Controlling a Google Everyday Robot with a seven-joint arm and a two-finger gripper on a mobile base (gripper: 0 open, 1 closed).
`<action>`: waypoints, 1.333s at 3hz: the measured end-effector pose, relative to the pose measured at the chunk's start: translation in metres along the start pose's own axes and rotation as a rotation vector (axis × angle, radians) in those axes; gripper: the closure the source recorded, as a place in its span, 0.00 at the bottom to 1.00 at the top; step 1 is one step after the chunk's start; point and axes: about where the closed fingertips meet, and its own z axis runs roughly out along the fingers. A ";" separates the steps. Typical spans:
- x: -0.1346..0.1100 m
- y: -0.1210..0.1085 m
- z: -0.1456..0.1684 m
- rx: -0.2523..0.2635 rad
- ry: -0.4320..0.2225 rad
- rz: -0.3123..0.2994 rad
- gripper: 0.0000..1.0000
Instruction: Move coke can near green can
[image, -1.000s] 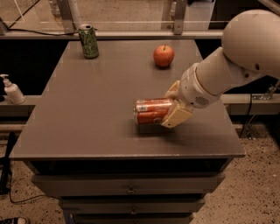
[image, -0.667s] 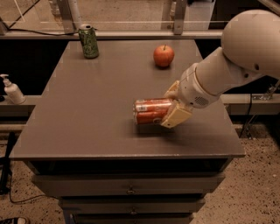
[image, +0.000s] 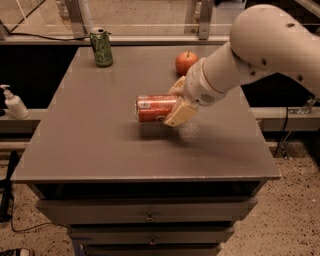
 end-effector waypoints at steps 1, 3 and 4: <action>-0.019 -0.037 0.010 0.037 -0.040 -0.026 1.00; -0.043 -0.100 0.052 0.142 -0.084 -0.058 1.00; -0.051 -0.128 0.078 0.211 -0.077 -0.053 1.00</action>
Offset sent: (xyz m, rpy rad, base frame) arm 0.1212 0.0553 0.0281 0.0990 -0.1896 0.0058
